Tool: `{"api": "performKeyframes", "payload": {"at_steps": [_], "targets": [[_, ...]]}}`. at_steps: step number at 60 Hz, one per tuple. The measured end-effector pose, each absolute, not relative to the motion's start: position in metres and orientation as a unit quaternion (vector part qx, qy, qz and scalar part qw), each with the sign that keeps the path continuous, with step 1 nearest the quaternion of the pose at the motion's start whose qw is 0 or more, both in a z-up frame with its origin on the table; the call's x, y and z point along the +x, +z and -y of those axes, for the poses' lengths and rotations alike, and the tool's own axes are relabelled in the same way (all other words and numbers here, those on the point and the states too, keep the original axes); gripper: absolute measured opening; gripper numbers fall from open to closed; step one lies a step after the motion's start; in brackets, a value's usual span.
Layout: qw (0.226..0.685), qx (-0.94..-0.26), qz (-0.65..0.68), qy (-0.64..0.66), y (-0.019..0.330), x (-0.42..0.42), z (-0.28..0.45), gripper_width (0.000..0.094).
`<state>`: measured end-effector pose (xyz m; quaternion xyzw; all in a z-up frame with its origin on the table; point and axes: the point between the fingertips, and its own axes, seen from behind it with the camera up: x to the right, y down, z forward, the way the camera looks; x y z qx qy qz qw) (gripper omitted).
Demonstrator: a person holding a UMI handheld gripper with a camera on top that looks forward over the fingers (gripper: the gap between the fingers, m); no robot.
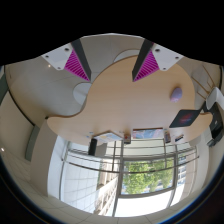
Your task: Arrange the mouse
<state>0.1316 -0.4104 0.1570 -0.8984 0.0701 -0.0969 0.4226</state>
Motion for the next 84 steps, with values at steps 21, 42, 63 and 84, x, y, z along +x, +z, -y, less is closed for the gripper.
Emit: {"api": "performKeyframes", "payload": {"at_steps": [21,42,63,84], "targets": [[0.396,-0.909,-0.068,-0.107,0.117,0.105,0.45,0.0853],[0.384,-0.921,-0.052,-0.045,0.046,-0.09,0.403,0.0846],[0.401,-0.915,-0.029,-0.034,0.001,-0.179,0.239,0.0843],[0.403,-0.913,-0.043,-0.034,-0.017,-0.176,0.189,0.0519]]}}
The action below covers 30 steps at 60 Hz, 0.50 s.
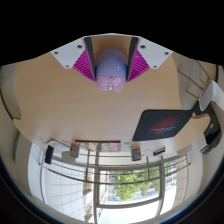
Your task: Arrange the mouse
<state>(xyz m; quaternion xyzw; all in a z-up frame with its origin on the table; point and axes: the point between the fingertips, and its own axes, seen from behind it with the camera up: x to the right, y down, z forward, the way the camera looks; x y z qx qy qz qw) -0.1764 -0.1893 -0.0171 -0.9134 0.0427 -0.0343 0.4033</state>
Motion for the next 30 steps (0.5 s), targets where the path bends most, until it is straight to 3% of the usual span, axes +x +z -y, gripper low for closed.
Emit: {"api": "performKeyframes", "payload": {"at_steps": [9,18,24,30], "targets": [[0.397,-0.916,-0.056,-0.033,-0.016,-0.176,0.189,0.0453],[0.396,-0.914,-0.073,-0.047,-0.003,-0.172,0.187,0.0452],[0.423,-0.899,-0.092,-0.067,0.038,-0.162,0.163,0.0453],[0.469,-0.872,-0.112,-0.081,0.108,-0.159,0.115,0.0453]]}}
